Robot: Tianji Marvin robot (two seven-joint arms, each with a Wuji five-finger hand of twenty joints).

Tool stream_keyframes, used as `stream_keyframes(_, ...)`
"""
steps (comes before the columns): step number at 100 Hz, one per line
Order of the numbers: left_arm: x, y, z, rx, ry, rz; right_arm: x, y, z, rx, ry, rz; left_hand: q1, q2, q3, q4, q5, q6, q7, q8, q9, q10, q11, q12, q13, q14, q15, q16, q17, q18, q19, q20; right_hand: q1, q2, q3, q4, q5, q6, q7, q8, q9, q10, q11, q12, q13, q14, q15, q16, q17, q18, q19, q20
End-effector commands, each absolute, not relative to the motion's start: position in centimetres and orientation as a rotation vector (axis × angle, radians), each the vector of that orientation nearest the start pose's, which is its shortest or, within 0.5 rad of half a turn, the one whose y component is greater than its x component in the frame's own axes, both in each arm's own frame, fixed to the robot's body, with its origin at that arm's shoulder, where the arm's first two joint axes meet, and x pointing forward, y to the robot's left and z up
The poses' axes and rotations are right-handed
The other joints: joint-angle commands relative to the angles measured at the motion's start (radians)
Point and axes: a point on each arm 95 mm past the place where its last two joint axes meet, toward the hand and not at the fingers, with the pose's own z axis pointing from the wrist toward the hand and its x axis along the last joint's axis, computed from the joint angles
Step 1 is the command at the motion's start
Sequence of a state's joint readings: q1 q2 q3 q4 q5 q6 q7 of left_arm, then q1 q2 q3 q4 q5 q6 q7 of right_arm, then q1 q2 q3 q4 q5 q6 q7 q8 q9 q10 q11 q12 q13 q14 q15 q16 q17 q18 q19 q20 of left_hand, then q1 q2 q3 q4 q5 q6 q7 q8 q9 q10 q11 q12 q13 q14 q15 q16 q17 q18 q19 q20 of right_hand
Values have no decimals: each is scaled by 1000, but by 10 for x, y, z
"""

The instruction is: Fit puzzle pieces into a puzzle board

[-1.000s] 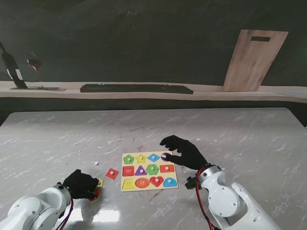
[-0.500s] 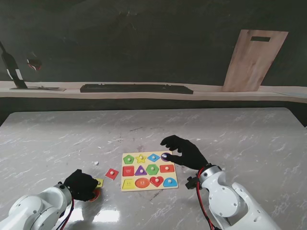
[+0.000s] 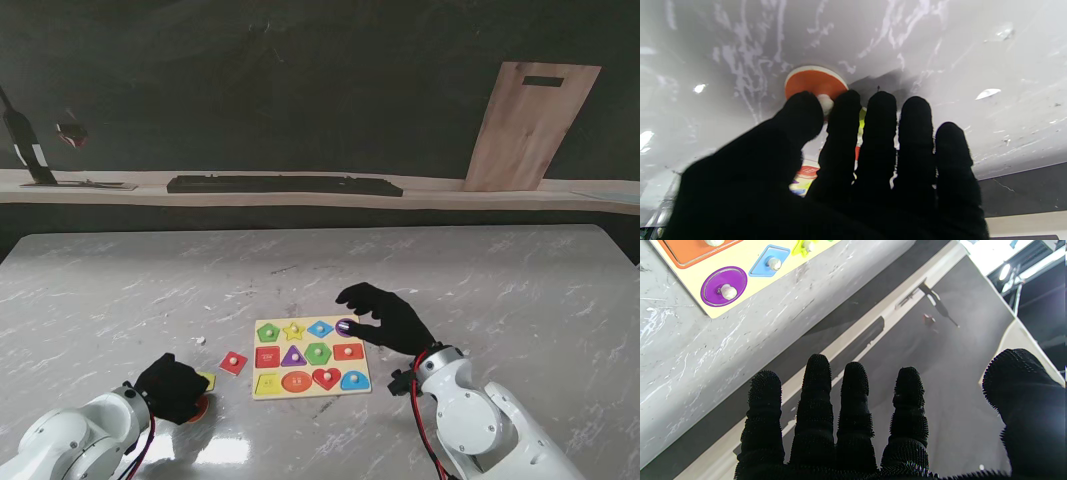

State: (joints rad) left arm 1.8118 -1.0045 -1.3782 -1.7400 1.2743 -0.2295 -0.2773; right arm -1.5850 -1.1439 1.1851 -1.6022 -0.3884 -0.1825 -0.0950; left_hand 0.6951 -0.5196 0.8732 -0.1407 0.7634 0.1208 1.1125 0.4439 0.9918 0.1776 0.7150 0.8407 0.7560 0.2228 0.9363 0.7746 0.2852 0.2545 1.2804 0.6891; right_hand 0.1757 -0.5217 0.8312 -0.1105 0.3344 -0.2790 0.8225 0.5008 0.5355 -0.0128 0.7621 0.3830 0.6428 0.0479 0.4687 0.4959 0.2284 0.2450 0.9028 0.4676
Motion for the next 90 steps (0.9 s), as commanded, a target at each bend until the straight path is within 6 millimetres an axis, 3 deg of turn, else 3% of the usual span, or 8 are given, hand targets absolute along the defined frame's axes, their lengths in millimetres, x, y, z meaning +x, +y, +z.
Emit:
stream_keyframes(1,327,45,-364,-1058,2029,-1082,387,33,-319,-1931,-1322,-2447,26,-26,106,108,32,-146,26,-12,29,-11,18,10,29,5,27,3,3,141,36,30,-15,13,-12,36,19,-39,-9,12,25,-20,-3,5,-2,-2,18,11,-13,4,4,18)
stream_keyframes(22,324,44,-360,-1055,2029,-1085,387,33,-319,-1932,-1322,-2444,55,-65,120,105,36,-130,4,-80,33,1,-10,-5,23,6,20,1,2,141,33,28,-15,13,-12,36,21,-39,-8,13,26,-20,-2,5,-1,-1,20,12,-12,4,5,18)
stream_keyframes(31,322,44,-360,-1057,2029,-1081,387,33,-320,-1934,-1322,-2443,95,-92,136,81,22,-99,-27,-95,44,3,-54,30,23,-2,15,0,1,141,32,26,-15,13,-12,36,18,-40,-9,12,26,-20,-2,5,-1,-1,21,12,-12,4,5,18)
stream_keyframes(44,321,44,-360,-1062,2029,-1076,388,33,-320,-1935,-1322,-2442,97,-93,123,73,3,-91,-35,-91,38,-7,-58,49,19,-14,14,0,1,137,28,24,-14,12,-12,36,19,-40,-8,12,27,-20,-1,5,-1,-1,21,13,-13,4,4,18)
stream_keyframes(59,321,43,-363,-1078,2031,-1069,388,33,-320,-1936,-1323,-2441,133,-116,53,19,-25,-92,-21,-68,31,-17,-69,86,12,-22,9,4,2,129,23,18,-15,13,-12,36,19,-41,-9,12,26,-20,-1,5,-1,-1,21,13,-12,4,5,18)
stream_keyframes(78,320,43,-367,-1094,2054,-1064,388,33,-320,-1938,-1324,-2440,148,-106,56,17,-27,-140,-2,-51,30,-32,-73,106,6,-24,5,6,-3,123,16,13,-14,13,-11,36,19,-40,-9,12,27,-20,-1,5,-1,0,21,13,-12,4,5,18)
stream_keyframes(90,321,41,-369,-1099,2058,-1077,388,33,-320,-1938,-1326,-2438,127,-112,112,38,-35,-150,18,-12,31,-37,-66,131,7,-20,11,14,-5,123,21,14,-15,12,-12,36,20,-39,-8,12,26,-20,-2,5,0,0,22,13,-13,3,4,18)
